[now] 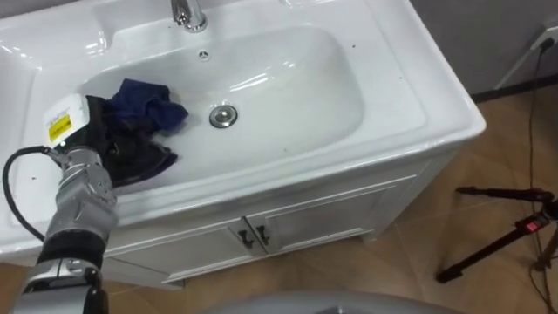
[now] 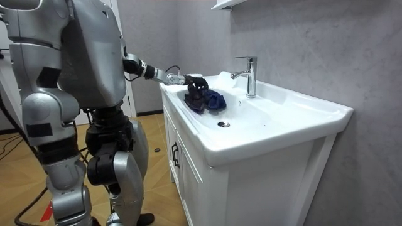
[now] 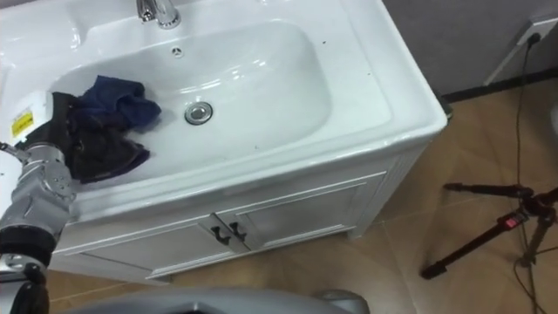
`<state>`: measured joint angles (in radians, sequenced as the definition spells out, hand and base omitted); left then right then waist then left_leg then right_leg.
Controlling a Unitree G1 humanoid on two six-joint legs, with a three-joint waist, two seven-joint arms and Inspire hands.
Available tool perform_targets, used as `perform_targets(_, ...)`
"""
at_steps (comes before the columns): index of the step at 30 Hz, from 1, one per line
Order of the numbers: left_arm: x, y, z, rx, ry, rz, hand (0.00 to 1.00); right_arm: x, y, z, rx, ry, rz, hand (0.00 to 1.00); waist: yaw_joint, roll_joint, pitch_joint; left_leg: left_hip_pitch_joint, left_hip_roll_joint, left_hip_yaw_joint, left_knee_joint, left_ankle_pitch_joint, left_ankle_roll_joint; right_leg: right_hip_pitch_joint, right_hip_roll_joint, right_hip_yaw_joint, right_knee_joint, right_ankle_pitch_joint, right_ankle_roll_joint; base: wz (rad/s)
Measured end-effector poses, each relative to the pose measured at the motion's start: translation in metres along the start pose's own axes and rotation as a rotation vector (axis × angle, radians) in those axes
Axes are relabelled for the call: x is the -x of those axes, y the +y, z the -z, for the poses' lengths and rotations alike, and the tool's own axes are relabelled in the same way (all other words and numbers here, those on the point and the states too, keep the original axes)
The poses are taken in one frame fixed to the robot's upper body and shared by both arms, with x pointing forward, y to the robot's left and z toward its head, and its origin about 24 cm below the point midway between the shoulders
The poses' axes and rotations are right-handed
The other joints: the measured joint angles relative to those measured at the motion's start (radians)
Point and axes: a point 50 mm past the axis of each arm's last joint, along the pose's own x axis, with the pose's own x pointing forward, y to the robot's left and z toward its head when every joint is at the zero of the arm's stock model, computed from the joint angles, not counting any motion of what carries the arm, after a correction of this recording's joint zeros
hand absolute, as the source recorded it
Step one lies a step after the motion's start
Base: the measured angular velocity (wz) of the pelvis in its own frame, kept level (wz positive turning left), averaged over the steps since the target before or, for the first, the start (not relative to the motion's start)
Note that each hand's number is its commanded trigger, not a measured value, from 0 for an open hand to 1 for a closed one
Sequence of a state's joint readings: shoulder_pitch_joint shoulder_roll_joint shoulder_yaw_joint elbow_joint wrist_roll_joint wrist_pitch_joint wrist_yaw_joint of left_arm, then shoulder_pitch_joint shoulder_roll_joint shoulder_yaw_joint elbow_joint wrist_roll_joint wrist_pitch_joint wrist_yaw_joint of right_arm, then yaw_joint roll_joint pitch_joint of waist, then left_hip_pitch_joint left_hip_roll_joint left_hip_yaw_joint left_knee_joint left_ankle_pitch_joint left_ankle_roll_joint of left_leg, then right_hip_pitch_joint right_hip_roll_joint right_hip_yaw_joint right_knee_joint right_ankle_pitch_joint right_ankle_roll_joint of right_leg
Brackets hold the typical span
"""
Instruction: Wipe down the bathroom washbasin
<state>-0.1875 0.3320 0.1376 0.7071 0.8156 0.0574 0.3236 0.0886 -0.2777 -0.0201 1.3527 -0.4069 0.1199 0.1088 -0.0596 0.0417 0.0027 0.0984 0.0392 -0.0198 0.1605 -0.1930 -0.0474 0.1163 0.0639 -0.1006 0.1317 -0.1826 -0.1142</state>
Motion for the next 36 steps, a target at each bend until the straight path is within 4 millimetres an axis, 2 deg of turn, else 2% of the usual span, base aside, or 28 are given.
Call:
perform_targets(4,-0.003,0.014,-0.011,0.023,-0.04,-0.084,1.0,0.0,0.001,0.0,0.017,0.002,-0.003,0.0,0.002,0.012,-0.0056,-0.008,-0.003,-0.01,0.004,0.0,0.0,0.001,-0.003,-0.011,0.002,0.0,0.0,0.08)
perform_targets(8,-0.005,0.034,-0.024,0.053,-0.093,-0.196,1.0,0.0,0.002,0.001,0.021,0.003,0.0,0.0,0.004,0.025,-0.005,-0.012,-0.003,-0.015,0.006,0.001,0.0,0.0,-0.003,-0.016,0.002,0.0,0.0,0.03)
perform_targets(13,-0.004,0.057,-0.034,0.09,-0.138,-0.346,1.0,0.0,0.003,0.005,0.021,0.002,-0.001,0.0,0.007,0.022,-0.0045,-0.016,-0.006,-0.012,0.007,0.005,0.001,-0.005,-0.007,-0.027,0.002,-0.001,0.002,0.05)
perform_targets(15,-0.002,0.066,-0.038,0.103,-0.16,-0.402,1.0,0.0,0.006,0.011,0.024,0.013,-0.01,0.0,0.014,0.02,-0.0047,-0.016,-0.006,0.006,0.006,0.006,0.001,-0.004,-0.01,-0.031,0.002,-0.002,0.004,0.06)
perform_targets(20,0.005,0.09,-0.036,0.135,-0.177,-0.542,1.0,0.0,0.01,0.017,0.025,0.019,-0.026,0.0,0.022,0.017,-0.0072,-0.014,-0.008,0.015,0.006,0.006,0.001,-0.001,-0.013,-0.037,0.002,-0.003,0.006,0.0)
perform_targets(24,0.01,0.109,-0.041,0.155,-0.207,-0.666,1.0,0.0,0.013,0.025,0.026,0.031,-0.035,0.0,0.038,0.014,-0.0056,-0.008,-0.008,0.015,0.004,0.006,0.001,0.005,-0.013,-0.037,0.001,-0.003,0.006,0.02)
perform_targets(26,0.014,0.113,-0.038,0.156,-0.208,-0.699,1.0,0.0,0.014,0.024,0.025,0.027,-0.036,0.0,0.038,0.013,-0.0048,-0.001,-0.008,0.016,0.004,0.006,0.001,0.012,-0.013,-0.034,0.001,-0.005,0.007,0.0)
perform_targets(27,0.017,0.113,-0.035,0.152,-0.206,-0.713,1.0,0.0,0.014,0.024,0.027,0.026,-0.035,0.0,0.038,0.009,-0.002,0.002,-0.009,0.016,0.004,0.006,0.001,0.015,-0.013,-0.032,0.001,-0.005,0.008,0.0)
perform_targets(31,0.022,0.105,-0.025,0.141,-0.181,-0.698,1.0,0.0,0.017,0.028,0.065,0.033,-0.037,0.0,0.04,0.007,-0.0008,0.001,-0.01,0.015,0.005,0.006,0.002,0.013,-0.013,-0.033,0.002,-0.006,0.009,0.0)
perform_targets(36,0.031,0.087,-0.003,0.094,-0.124,-0.63,1.0,0.0,0.021,0.034,0.065,0.042,-0.044,0.0,0.042,0.004,-0.0057,-0.001,-0.01,0.015,0.005,0.006,0.002,0.008,-0.014,-0.031,0.003,-0.007,0.01,0.0)
